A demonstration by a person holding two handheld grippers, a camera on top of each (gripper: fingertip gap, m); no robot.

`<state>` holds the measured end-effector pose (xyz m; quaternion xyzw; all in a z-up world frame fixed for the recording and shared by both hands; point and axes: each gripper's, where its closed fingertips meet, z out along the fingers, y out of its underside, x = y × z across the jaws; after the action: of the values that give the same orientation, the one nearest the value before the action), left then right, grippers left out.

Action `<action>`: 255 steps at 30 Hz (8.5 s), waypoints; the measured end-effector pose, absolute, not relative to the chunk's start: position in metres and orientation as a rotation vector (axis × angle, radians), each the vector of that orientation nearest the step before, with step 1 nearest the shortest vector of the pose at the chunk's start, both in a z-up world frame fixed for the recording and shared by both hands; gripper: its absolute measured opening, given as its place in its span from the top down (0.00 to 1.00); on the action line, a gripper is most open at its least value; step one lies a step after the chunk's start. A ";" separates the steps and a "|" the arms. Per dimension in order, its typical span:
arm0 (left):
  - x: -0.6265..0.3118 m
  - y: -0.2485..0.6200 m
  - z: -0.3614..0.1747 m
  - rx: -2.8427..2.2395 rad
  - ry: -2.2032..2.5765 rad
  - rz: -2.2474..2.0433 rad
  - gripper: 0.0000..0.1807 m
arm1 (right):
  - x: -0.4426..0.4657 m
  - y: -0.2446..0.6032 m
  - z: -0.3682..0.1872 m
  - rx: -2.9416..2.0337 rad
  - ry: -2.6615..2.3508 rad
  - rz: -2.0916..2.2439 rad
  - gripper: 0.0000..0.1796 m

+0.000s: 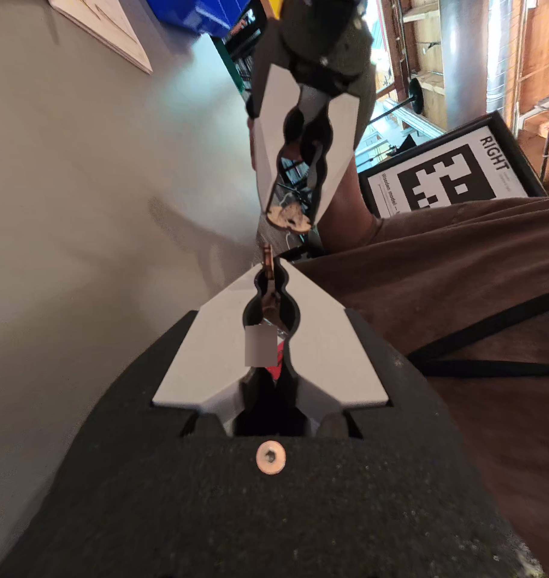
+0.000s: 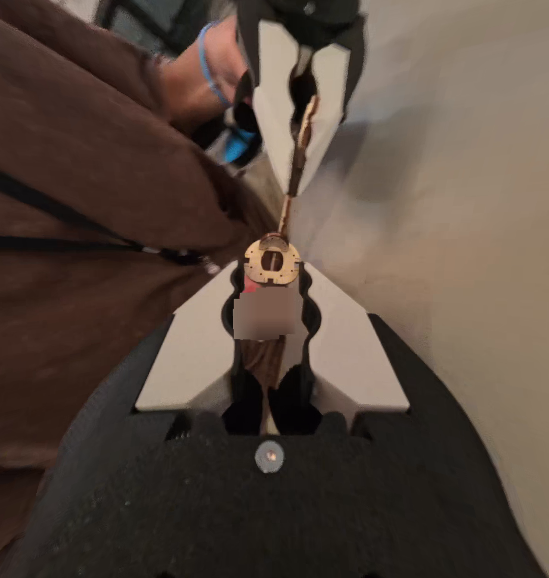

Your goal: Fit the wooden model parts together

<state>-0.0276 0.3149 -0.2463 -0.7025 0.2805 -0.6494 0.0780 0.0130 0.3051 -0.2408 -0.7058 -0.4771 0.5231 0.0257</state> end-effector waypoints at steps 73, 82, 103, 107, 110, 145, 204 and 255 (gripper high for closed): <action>-0.056 0.382 -0.183 -1.734 0.384 -1.817 0.97 | -0.050 0.356 -0.205 -1.653 -0.664 2.077 0.81; -0.057 0.388 -0.201 -1.817 0.333 -1.801 1.00 | -0.039 0.361 -0.225 -1.819 -0.727 1.887 0.81; -0.056 0.390 -0.200 -1.813 0.247 -1.807 1.00 | -0.066 0.351 -0.224 -1.861 -0.667 1.961 0.81; -0.055 0.389 -0.199 -1.811 0.253 -1.808 1.00 | -0.068 0.351 -0.224 -1.854 -0.663 1.971 0.81; -0.055 0.390 -0.200 -1.814 0.255 -1.788 1.00 | -0.069 0.350 -0.221 -1.832 -0.642 2.019 0.81; -0.055 0.392 -0.189 -1.789 0.287 -1.772 0.93 | -0.068 0.356 -0.203 -1.549 -0.302 2.396 0.81; -0.039 0.328 -0.237 -2.084 0.963 -1.580 1.00 | -0.045 0.347 -0.220 -1.852 -0.799 1.900 0.81; -0.013 0.305 -0.235 -2.002 1.134 -1.543 0.99 | -0.021 0.324 -0.217 -1.754 -0.983 1.910 0.81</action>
<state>-0.0132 0.3052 -0.2351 -0.7104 0.4023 -0.5472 0.1845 -0.0208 0.3242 -0.2170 -0.6218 -0.3484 0.6771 0.1831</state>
